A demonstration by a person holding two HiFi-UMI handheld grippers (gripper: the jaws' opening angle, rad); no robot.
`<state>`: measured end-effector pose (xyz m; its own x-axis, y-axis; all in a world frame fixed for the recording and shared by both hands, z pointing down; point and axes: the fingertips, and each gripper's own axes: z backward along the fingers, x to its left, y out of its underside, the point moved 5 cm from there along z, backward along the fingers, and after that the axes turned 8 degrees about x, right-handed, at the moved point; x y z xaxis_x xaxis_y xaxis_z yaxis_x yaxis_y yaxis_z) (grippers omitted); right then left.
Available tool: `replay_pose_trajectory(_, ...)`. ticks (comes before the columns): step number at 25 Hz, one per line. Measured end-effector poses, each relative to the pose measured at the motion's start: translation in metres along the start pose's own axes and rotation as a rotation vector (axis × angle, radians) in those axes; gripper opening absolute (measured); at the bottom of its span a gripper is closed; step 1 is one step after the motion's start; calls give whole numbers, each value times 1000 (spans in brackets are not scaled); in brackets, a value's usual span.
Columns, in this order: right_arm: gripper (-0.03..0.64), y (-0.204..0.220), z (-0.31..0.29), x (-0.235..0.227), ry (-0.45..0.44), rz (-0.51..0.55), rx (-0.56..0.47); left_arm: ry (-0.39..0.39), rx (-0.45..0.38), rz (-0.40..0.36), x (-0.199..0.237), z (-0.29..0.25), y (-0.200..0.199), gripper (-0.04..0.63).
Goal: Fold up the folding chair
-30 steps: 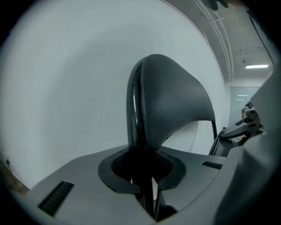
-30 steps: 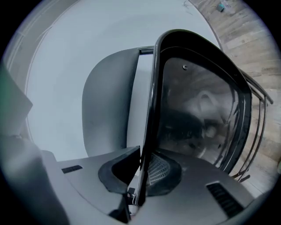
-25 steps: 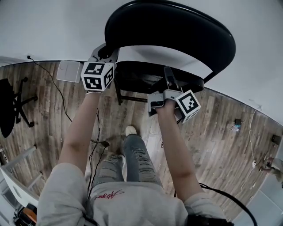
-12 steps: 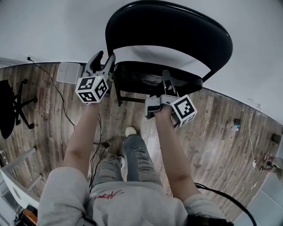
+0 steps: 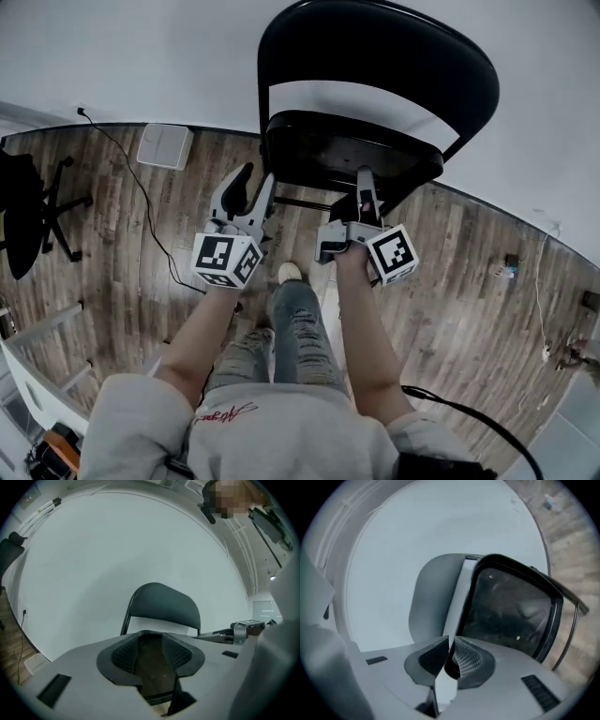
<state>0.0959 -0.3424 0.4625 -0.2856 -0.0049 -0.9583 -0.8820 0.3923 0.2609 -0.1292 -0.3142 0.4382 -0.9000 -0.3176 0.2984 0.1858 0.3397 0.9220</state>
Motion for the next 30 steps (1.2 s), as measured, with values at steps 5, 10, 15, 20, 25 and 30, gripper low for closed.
replay_pose_trajectory(5,29,46,85,70,-45,580,95,25,-36,32,-46,74,-10,90)
replay_pose_trajectory(10,29,94,180,125,-27,967,84,114,-31,-42,-106,158,-18,55)
replay_pose_trajectory(15,29,131,266,181,-59,1009,54,121,-35,-68,-151,249,-28,54)
replay_pose_trajectory(20,29,137,321,217,-51,1109,21,174,-22,-168,-191,296,-35,55)
replay_pose_trajectory(25,29,120,354,226,-4,1163,-16,161,-49,-190,-210,307,-41,55)
replay_pose_trajectory(30,23,110,374,222,19,1220,10,132,-77,-189,-230,312,-44,55)
